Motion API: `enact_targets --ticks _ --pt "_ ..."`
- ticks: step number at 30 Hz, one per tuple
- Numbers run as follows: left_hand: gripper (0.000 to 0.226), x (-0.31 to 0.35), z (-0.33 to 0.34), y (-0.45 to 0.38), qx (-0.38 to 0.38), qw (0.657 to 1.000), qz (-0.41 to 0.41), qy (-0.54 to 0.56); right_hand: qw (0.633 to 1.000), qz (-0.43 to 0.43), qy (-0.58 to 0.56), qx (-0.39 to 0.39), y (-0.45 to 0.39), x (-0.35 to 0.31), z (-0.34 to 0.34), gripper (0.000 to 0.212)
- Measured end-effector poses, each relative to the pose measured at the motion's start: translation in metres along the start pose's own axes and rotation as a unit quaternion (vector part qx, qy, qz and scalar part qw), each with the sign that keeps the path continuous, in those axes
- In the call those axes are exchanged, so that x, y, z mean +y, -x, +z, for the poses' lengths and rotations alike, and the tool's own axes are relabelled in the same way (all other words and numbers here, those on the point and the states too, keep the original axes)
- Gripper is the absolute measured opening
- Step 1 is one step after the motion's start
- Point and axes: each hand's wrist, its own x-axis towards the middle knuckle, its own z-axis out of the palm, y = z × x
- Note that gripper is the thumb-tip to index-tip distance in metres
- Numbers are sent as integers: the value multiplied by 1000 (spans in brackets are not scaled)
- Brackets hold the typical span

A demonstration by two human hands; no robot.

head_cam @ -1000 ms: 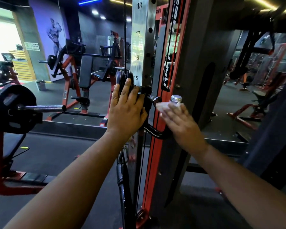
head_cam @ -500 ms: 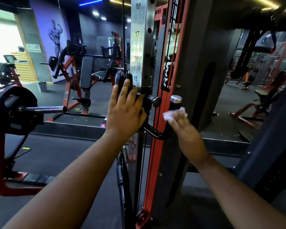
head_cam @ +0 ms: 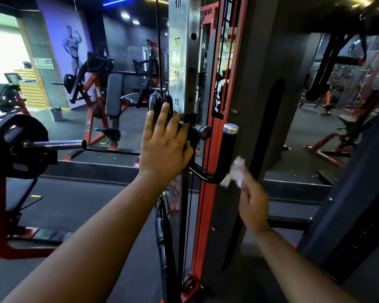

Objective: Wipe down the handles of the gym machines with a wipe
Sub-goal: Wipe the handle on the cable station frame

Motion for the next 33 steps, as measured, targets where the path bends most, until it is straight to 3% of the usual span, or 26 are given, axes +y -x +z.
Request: enact_targets --ticks 1,3,6,9,14,16,18,20,23,30,32,33 --pt "39 0 0 0 -1 1000 -1 -1 998 33 -16 58 -18 -13 -1 45" --pt "40 1 1 -1 -5 1000 -1 -2 996 10 -20 83 -49 -34 5 48" --pt "41 0 1 0 -12 1000 1 -4 997 -67 30 15 -64 -43 21 61" --pt "42 1 0 0 -11 1000 0 -9 988 -117 100 7 -43 -21 26 57" --pt "40 2 1 -1 -10 1000 1 -5 985 -87 93 -113 22 6 10 79" --pt "41 2 1 -1 -16 1000 1 -8 982 -129 91 -105 15 1 -1 69" --pt "41 1 1 -1 -17 1000 2 -11 977 -182 96 -52 -15 -15 -9 45" --pt "41 2 1 -1 -16 1000 3 -9 961 -232 149 -26 -56 -34 -13 38" --pt "42 2 0 -1 -13 1000 4 -9 910 -303 276 -68 -95 -36 -6 42" --pt "40 -1 -1 0 -10 1000 3 -10 807 -384 405 -194 -35 14 15 50" --pt "39 -1 -1 0 -9 1000 4 -10 801 -387 391 -236 -18 22 18 57" --pt "38 -2 -1 0 -9 1000 3 -9 815 -387 355 -242 -12 24 15 61"
